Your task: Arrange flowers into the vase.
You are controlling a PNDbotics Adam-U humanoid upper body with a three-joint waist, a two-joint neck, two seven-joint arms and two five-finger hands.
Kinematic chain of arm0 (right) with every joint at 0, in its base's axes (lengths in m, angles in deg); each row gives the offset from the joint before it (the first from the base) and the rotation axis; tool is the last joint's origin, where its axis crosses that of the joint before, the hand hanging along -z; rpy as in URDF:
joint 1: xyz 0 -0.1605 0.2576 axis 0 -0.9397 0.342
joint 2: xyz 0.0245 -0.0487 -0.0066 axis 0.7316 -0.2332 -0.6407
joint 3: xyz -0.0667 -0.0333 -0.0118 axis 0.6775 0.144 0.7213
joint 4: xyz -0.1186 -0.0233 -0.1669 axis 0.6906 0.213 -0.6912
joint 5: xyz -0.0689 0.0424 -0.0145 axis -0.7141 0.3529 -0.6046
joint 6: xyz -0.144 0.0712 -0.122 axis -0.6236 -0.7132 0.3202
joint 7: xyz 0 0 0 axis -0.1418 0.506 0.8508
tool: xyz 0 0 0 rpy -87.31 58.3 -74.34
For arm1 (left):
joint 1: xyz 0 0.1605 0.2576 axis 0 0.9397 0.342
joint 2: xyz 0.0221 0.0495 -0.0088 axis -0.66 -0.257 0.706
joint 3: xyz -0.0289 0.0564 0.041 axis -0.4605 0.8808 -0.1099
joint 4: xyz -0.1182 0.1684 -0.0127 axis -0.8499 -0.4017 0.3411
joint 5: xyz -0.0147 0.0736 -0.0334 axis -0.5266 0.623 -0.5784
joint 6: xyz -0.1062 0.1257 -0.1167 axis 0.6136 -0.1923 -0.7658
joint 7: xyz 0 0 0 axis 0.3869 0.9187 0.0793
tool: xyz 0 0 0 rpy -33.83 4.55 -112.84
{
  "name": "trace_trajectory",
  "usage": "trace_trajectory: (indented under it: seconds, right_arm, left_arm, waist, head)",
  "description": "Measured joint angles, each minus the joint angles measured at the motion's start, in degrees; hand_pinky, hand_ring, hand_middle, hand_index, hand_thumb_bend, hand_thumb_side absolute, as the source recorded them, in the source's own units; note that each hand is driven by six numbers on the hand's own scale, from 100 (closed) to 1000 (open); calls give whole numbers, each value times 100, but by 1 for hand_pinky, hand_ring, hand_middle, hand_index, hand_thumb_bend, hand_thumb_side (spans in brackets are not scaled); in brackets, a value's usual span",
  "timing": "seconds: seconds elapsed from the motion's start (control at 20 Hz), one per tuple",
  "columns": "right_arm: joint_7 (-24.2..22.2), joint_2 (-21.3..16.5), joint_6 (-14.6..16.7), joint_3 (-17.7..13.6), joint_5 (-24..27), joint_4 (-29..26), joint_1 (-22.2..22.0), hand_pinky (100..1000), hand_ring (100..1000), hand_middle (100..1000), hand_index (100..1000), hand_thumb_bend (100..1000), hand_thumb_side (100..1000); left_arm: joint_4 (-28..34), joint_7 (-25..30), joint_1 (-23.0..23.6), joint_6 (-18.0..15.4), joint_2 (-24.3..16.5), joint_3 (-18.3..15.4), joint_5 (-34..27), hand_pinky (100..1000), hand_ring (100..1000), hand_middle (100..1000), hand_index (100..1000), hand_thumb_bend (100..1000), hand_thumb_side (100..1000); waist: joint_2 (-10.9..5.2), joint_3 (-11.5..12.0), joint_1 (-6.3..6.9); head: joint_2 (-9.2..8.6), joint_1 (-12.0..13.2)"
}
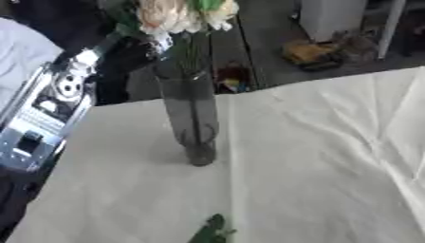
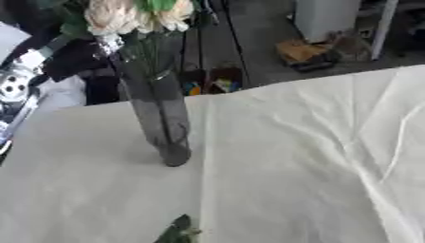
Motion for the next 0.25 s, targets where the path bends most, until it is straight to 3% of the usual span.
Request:
trace_trajectory:
  seconds: [0.2,0.25]
  right_arm:
    - [14,0,14,-2,0,0,4,793,644,442,851,100,982]
    - [21,0,21,-3,1,0,5,793,644,442,851,100,990]
  left_arm:
    - [232,-38,79,27,0,-98,-40,877,858,816,897,480,960]
    - [335,-79,136,25,0,-158,-53,875,854,810,891,469,1000]
  waist:
    - [16,2,-69]
    - [26,7,-117]
  head:
    - [-1,74]
    - [-2,106]
